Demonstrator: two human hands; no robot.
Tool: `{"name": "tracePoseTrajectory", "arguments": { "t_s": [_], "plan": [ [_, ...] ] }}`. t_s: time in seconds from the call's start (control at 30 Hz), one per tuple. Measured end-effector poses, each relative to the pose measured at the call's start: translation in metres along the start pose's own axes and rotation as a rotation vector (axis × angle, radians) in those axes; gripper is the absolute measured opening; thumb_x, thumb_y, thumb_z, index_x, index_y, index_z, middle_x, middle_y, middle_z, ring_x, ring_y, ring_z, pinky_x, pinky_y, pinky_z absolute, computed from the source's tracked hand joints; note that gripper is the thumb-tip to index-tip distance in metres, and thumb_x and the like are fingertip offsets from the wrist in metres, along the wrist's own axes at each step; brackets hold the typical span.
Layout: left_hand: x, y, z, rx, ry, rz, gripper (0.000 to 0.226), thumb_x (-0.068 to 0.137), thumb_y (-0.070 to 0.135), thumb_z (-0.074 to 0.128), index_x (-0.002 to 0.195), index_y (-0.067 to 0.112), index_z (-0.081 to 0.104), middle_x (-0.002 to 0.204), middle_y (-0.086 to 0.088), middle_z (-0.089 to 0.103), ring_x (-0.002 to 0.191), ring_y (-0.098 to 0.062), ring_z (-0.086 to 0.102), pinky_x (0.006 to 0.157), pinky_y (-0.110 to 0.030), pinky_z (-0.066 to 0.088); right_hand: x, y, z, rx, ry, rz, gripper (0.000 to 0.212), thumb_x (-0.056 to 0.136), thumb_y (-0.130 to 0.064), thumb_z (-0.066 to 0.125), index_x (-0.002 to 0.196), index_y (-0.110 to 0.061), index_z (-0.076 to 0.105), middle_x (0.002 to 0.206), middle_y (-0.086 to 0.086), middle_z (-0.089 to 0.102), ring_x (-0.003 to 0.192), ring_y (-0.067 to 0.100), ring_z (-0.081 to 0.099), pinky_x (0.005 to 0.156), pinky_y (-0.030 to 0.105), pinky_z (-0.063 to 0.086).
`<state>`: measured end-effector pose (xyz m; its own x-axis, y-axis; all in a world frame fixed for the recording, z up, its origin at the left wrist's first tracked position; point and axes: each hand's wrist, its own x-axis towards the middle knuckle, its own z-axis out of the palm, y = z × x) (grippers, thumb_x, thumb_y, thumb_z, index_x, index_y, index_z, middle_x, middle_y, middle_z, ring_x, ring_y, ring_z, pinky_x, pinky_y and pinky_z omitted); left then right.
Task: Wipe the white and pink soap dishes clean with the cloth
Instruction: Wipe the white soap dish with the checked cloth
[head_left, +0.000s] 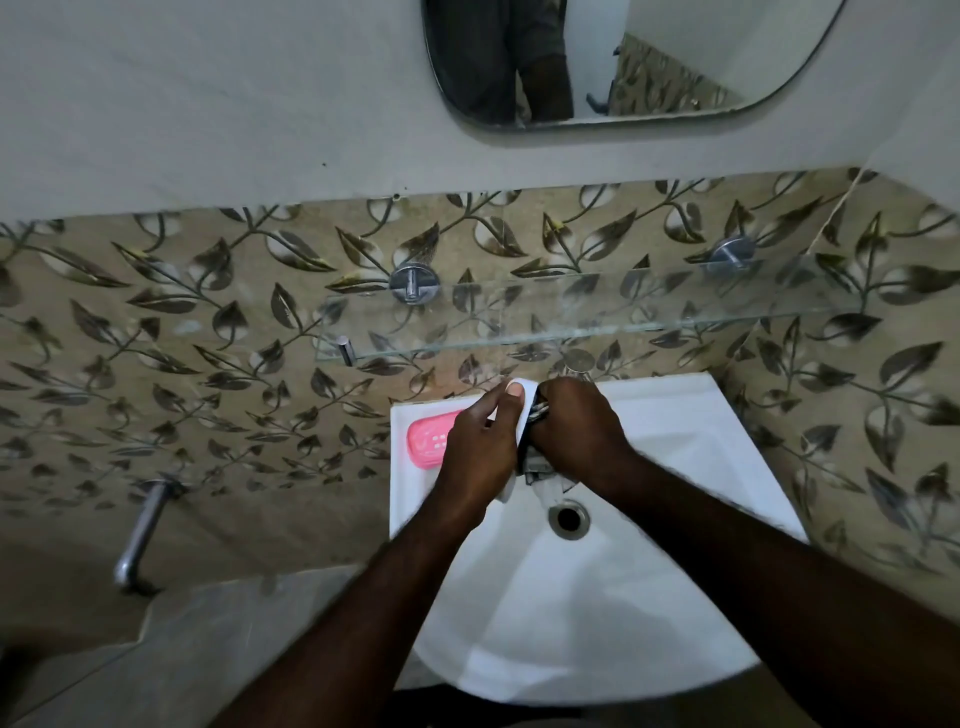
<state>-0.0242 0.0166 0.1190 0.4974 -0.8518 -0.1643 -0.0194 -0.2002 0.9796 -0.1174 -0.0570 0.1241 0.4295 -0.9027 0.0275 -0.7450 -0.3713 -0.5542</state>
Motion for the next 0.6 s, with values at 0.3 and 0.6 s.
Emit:
{"name": "tracePoseTrajectory", "arguments": {
  "t_s": [0.3,0.6],
  "plan": [
    [0.000,0.015,-0.001,-0.147,0.058,0.114,0.029,0.102,0.035,0.042,0.122,0.029,0.061,0.108,0.019,0.063,0.111,-0.004,0.058,0.091,-0.012,0.043,-0.029,-0.018,-0.006,0.207,-0.340,-0.149,0.030,0.080,-0.008,0.066,0.055,-0.018,0.053,0.065,0.008,0.066,0.066,0.027,0.066,0.060,0.034,0.049],
    [0.010,0.044,-0.015,-0.453,-0.065,0.178,0.043,0.096,0.045,0.044,0.113,0.013,0.068,0.101,-0.016,0.071,0.095,-0.031,0.066,0.092,-0.056,0.050,-0.031,-0.041,-0.053,1.121,-0.469,-0.025,0.015,0.095,-0.006,0.054,0.095,-0.002,0.069,0.086,0.019,0.072,0.076,0.028,0.070,0.070,0.039,0.058]
  ]
}}
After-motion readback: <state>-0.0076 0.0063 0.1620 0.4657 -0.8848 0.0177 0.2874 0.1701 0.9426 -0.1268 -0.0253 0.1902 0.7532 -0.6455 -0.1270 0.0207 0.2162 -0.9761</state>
